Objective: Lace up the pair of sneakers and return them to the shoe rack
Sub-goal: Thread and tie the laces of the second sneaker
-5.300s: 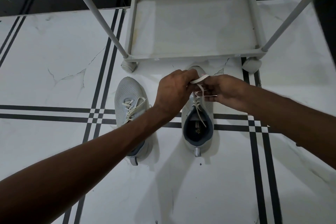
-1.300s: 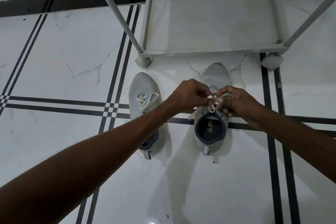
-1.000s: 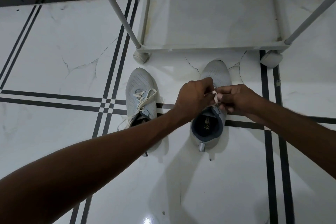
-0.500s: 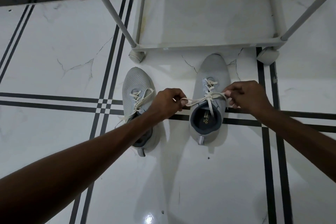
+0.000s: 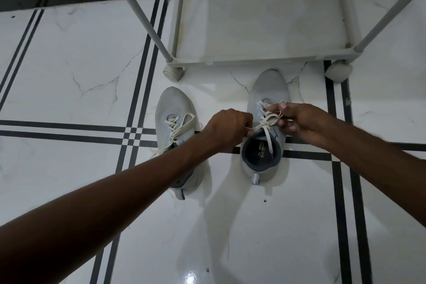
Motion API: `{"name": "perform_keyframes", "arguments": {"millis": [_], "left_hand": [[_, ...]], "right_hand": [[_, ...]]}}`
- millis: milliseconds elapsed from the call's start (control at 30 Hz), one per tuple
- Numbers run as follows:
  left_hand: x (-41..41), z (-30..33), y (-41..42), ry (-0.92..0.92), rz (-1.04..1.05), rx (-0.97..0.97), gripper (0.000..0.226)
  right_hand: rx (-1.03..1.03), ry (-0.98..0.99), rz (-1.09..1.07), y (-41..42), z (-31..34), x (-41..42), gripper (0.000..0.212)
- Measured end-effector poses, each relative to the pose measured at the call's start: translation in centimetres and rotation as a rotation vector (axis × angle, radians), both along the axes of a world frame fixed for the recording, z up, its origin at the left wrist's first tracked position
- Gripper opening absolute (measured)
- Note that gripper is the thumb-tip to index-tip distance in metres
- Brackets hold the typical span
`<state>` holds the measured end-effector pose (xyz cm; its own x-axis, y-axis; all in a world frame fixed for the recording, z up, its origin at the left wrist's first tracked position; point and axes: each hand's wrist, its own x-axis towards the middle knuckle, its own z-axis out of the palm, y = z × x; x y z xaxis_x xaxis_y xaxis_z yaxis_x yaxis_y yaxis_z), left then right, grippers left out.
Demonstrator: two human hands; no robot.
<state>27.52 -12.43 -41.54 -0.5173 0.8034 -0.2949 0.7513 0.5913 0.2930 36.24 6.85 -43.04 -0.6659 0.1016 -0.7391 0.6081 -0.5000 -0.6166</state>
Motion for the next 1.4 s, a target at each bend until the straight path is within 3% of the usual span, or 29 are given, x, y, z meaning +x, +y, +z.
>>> {"name": "perform_keyframes", "arguments": {"millis": [233,433,733,1133,1233,1367,1400], "left_hand": [[0.8,0.9,-0.3,0.138,-0.200,-0.103,0.026],[0.7,1.6,-1.1,0.092,-0.257,-0.149,0.008],[2.1,0.4,-2.0,-0.062,-0.275,-0.093,0.017],[3.0,1.1,-2.1,-0.084,-0.268,-0.093,0.021],[2.2,0.6,-2.7,-0.122,-0.243,-0.095,0.020],[1.5,-0.1,-3.0,-0.116,-0.063,-0.019,0.012],[1.5,0.1,-2.8,-0.136,0.006,0.004,0.023]], "right_hand": [[-0.204,-0.042,-0.123,0.1,-0.2,-1.1,0.032],[-0.074,-0.088,-0.021,0.4,-1.4,-2.0,0.032],[-0.019,-0.221,0.009,-0.3,-1.8,-3.7,0.037],[0.007,-0.260,-0.029,-1.0,-2.6,-4.9,0.037],[0.083,-0.196,-0.045,-1.2,-2.4,-4.2,0.038],[0.298,-0.068,0.051,-1.2,-0.4,-2.7,0.028],[0.391,-0.025,0.085,-1.3,0.2,-2.3,0.027]]}}
